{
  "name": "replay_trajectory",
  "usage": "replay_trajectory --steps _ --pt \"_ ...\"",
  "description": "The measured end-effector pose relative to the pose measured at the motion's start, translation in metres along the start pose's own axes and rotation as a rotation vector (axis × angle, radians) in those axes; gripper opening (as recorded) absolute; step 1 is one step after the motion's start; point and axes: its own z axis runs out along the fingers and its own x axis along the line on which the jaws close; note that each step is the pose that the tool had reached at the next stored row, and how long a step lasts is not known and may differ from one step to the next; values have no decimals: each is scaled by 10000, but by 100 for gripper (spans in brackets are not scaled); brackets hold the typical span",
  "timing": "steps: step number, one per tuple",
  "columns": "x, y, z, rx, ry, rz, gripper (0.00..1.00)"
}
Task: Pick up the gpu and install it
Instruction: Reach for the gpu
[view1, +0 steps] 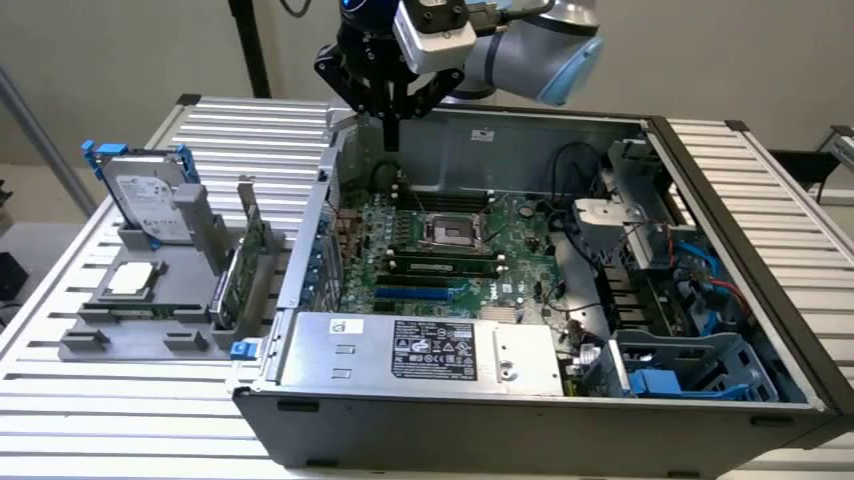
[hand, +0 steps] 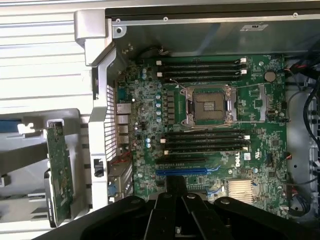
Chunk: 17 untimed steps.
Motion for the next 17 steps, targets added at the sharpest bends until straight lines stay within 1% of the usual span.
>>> replay_trajectory --steps 4,8,12,17 --pt "151 -121 -8 0 -1 0 11" --pt "326 -216 -16 -2 -15 -2 11" --pt "505 -273 -20 -3 -27 -1 11" --pt "731 -306 -14 -3 -29 -2 11"
